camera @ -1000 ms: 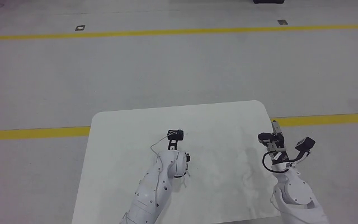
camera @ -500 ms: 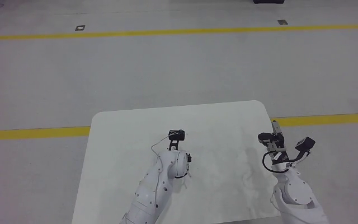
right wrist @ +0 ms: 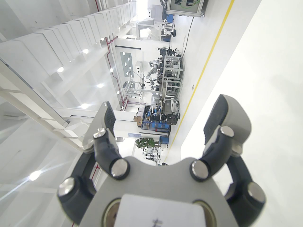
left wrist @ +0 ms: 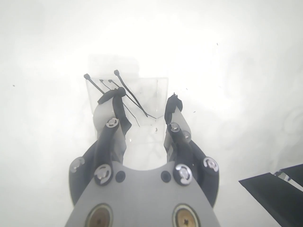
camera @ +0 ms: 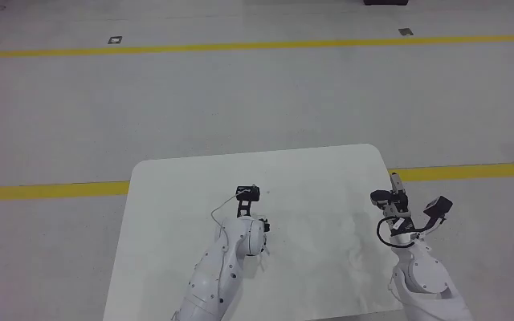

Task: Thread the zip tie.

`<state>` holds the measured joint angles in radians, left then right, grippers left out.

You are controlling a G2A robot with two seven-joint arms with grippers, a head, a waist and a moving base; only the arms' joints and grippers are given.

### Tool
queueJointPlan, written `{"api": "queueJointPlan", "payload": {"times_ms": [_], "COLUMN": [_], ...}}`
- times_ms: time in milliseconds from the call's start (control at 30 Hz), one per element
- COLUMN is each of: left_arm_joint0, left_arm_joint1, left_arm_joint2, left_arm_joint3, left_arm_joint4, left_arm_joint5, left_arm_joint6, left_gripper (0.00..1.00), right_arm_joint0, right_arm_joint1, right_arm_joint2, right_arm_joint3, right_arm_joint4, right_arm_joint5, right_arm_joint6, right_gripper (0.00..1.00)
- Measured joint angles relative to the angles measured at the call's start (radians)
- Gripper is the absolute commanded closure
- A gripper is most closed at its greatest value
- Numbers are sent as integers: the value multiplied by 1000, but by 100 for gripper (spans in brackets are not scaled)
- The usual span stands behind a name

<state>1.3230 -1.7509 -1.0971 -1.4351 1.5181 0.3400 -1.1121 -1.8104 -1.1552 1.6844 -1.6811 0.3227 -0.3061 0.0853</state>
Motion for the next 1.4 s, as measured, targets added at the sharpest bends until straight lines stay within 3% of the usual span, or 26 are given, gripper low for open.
{"api": "queueJointPlan", "payload": {"times_ms": [533, 1067, 1400], "left_arm_joint0": [18, -12, -23], "left_arm_joint1": [7, -15, -24], "left_arm_joint2": [-15, -55, -66], "left_arm_joint3": [-49, 45, 76], "left_arm_joint4": [-13, 21, 17], "left_arm_joint5": [0, 0, 0], "left_arm_joint6": [9, 30, 26], "left_gripper": [73, 75, 80], "right_arm_joint0": [0, 0, 0], "right_arm_joint1": [0, 0, 0], "right_arm_joint2": [0, 0, 0], "right_arm_joint3": [0, 0, 0], "right_arm_joint4": [0, 0, 0], "right_arm_joint5": [0, 0, 0], "right_arm_joint6": [0, 0, 0], "right_gripper": [0, 0, 0]}}
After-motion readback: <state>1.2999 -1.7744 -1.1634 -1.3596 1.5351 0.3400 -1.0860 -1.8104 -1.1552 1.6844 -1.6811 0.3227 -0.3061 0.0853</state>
